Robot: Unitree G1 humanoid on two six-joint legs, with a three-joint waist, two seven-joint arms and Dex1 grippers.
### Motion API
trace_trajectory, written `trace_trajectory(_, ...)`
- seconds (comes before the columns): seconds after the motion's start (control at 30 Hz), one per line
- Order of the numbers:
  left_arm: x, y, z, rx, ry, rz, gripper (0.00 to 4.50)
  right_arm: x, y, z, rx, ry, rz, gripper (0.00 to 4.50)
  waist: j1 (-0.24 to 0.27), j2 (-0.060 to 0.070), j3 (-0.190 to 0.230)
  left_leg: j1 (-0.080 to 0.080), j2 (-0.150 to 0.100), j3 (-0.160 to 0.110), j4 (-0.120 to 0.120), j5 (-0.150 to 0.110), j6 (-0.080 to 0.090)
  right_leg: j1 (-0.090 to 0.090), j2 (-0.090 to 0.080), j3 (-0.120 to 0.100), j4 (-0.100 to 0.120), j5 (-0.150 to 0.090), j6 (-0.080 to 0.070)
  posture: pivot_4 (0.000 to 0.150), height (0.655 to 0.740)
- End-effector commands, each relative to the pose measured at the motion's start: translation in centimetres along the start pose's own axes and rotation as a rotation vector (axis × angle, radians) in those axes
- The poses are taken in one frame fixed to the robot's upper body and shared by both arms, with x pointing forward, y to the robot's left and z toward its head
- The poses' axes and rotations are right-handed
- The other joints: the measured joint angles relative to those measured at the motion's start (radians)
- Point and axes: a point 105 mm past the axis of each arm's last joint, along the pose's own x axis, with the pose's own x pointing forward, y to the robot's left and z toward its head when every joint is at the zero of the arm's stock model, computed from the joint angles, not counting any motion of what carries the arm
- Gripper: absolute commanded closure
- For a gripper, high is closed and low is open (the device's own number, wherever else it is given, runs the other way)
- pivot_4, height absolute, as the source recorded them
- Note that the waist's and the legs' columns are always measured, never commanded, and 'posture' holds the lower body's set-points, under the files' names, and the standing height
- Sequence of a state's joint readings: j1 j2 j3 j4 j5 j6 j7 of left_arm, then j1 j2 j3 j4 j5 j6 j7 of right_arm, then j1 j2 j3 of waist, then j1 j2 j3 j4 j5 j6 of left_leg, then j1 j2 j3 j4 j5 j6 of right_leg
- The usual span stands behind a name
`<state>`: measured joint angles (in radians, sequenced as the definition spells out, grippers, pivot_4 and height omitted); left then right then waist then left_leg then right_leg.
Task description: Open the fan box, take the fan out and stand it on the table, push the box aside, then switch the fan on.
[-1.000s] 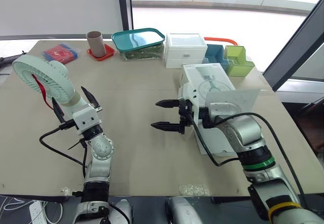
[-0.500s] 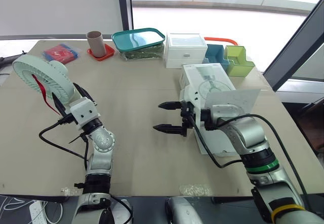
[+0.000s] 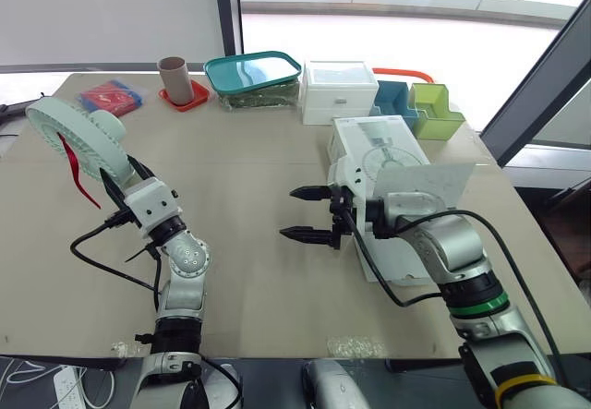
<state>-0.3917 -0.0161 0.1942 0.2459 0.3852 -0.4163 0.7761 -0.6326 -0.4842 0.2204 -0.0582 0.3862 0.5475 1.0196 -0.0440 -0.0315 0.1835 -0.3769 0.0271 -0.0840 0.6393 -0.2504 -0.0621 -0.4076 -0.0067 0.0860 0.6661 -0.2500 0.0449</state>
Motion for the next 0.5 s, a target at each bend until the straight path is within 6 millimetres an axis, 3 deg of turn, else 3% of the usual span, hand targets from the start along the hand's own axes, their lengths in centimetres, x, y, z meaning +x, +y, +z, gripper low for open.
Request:
trace_trajectory(0.03, 0.2, -0.5, 0.9, -0.018, -0.036, -0.018, 2.89, -0.4, 0.1, 0.9, -0.042, -0.017, -0.011, 0.00, 0.000, 0.000, 0.000, 0.000, 0.000, 0.000, 0.000, 0.000, 0.000, 0.000, 0.000, 0.000, 0.000, 0.000, 0.000, 0.150, 0.7400)
trace_trajectory(0.33, 0.3, -0.8, 1.3, -0.030, -0.062, -0.044, 2.89, -0.2, 0.0, 0.9, -0.052, -0.016, -0.012, 0.00, 0.000, 0.000, 0.000, 0.000, 0.000, 0.000, 0.000, 0.000, 0.000, 0.000, 0.000, 0.000, 0.000, 0.000, 0.000, 0.150, 0.7400)
trace_trajectory(0.5, -0.4, -2.4, 3.4, -0.117, -0.143, -0.162, 2.89, -0.1, -0.1, 0.8, -0.057, -0.013, -0.011, 0.00, 0.001, 0.000, 0.000, 0.000, 0.000, 0.000, 0.000, 0.000, 0.000, 0.000, 0.000, 0.000, 0.000, 0.000, 0.000, 0.150, 0.7400)
